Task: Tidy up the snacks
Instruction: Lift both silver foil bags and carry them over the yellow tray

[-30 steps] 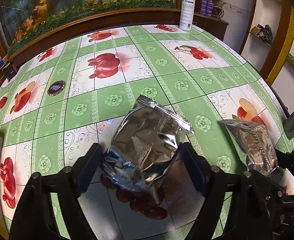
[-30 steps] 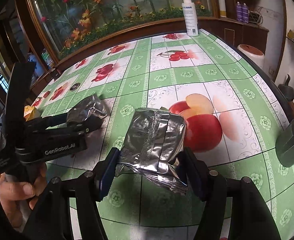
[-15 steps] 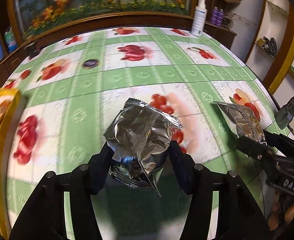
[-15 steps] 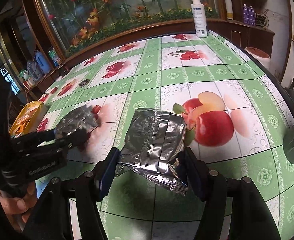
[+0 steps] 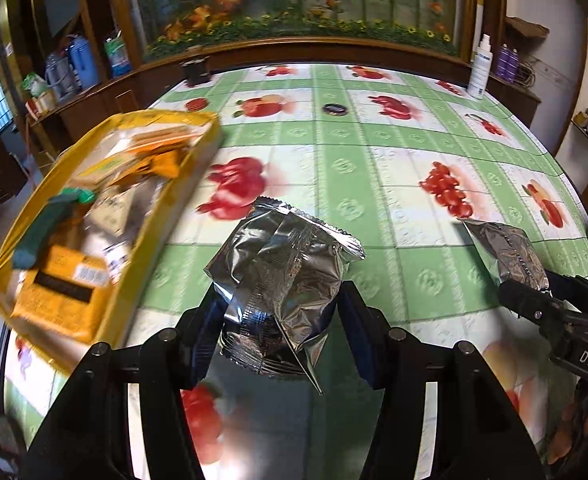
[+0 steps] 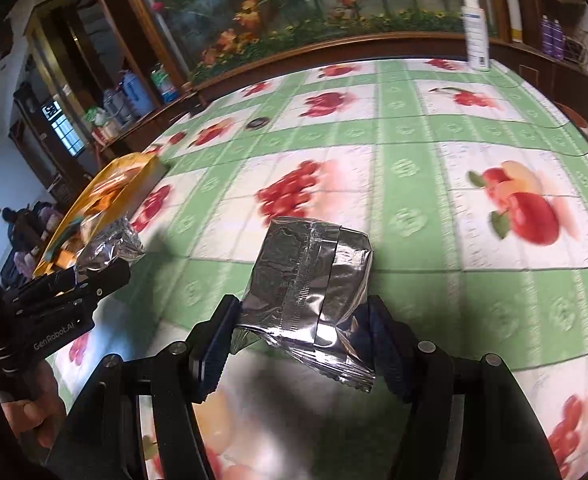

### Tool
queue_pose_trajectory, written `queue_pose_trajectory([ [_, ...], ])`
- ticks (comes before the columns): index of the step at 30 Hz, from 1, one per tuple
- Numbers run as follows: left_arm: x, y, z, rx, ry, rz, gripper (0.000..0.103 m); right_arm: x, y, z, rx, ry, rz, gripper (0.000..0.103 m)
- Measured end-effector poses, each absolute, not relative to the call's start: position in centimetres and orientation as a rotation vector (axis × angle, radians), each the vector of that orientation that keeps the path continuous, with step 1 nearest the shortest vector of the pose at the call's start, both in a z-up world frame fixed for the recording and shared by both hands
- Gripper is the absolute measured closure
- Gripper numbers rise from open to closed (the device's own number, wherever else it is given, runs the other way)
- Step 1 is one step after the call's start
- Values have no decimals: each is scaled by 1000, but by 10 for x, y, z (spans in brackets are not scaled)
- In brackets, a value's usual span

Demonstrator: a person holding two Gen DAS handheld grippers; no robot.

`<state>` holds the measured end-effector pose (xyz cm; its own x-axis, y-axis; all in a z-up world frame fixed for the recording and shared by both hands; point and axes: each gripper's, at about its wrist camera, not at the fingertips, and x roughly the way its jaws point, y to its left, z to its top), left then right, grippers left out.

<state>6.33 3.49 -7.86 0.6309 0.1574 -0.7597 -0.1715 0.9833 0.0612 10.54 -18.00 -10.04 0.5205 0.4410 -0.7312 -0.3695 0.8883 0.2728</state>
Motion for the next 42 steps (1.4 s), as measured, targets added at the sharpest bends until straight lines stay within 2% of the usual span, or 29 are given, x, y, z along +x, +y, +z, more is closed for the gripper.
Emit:
queue_pose_trajectory([
  [15, 12, 100, -74, -77, 836, 314, 47, 68, -90, -96, -27, 928, 659, 38],
  [42, -13, 162, -65, -171, 809, 389, 47, 54, 4, -70, -129, 890, 816, 38],
])
